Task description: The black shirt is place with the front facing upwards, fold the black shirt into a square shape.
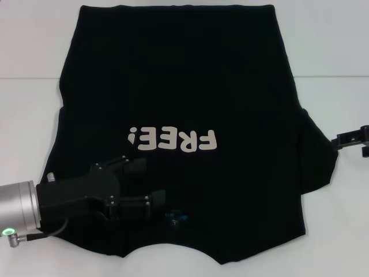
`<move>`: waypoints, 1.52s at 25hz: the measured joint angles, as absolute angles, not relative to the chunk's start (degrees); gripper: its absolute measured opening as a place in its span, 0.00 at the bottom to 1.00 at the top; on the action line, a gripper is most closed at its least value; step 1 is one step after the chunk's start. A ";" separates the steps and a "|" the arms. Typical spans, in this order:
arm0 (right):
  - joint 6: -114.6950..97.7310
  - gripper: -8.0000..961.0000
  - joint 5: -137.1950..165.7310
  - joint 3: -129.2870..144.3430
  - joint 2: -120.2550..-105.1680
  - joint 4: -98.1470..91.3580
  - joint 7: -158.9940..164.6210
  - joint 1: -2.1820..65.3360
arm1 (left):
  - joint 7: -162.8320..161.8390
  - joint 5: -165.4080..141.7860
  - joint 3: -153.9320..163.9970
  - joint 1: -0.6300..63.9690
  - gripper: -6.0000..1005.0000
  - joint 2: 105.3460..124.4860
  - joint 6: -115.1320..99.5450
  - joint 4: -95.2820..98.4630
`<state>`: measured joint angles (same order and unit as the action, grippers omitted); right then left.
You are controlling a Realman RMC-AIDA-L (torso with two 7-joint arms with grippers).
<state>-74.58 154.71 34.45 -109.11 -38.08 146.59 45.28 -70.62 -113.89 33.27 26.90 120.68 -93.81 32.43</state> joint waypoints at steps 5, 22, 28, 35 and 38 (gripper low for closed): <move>-72.87 0.85 154.68 34.71 -109.62 -35.59 145.99 46.02 | -70.64 -113.86 33.34 26.96 0.95 120.67 -93.84 32.43; -69.50 0.84 154.68 36.28 -110.50 -32.59 145.37 46.85 | -70.75 -113.81 33.30 26.98 0.94 120.49 -93.68 32.43; -69.63 0.84 154.74 36.36 -110.64 -32.52 145.54 47.13 | -70.75 -113.82 33.31 27.15 0.94 120.50 -93.55 32.43; -69.50 0.83 155.02 38.38 -110.84 -32.51 145.82 47.25 | -70.75 -113.82 33.31 27.16 0.94 120.50 -93.52 32.43; -69.47 0.71 155.04 38.66 -110.91 -32.52 145.84 47.30 | -70.75 -113.82 33.31 27.16 0.94 120.49 -93.54 32.44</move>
<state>-69.47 155.04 38.66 -110.91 -32.51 145.84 47.30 -70.75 -113.82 33.31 27.16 120.49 -93.54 32.44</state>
